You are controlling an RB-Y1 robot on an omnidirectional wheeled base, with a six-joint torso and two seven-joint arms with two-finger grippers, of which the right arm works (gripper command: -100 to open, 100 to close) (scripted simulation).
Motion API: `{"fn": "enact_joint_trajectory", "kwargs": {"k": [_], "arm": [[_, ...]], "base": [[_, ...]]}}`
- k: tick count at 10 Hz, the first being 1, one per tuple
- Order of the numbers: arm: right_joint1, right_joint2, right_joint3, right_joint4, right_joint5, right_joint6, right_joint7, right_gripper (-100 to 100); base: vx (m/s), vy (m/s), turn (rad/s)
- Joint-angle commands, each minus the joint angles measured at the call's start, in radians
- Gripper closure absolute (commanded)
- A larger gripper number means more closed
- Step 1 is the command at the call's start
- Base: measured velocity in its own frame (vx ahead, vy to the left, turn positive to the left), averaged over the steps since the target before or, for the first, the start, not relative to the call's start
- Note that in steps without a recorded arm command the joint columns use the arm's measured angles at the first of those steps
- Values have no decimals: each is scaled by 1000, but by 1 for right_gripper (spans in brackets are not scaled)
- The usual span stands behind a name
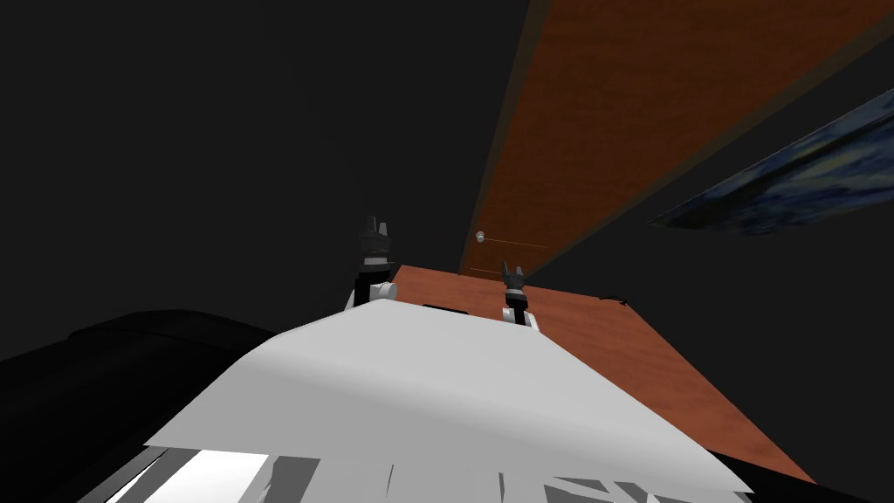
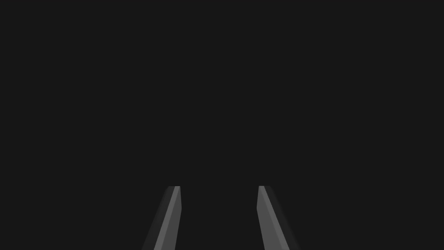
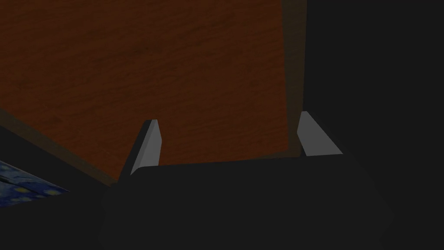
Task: Pull the door open
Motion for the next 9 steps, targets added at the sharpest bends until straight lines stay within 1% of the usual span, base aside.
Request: {"fn": "enact_joint_trajectory", "kwargs": {"k": [1, 6, 7, 9], "arm": [[-7, 3, -11, 32, 12, -7, 27, -100], [-36, 15, -44, 129, 47, -28, 104, -100], [-46, 21, -56, 166, 60, -35, 133, -100], [-57, 26, -69, 202, 73, -43, 161, -100]], "base": [[101, 23, 30], [94, 22, 24], [128, 9, 40], [147, 20, 28]]}}
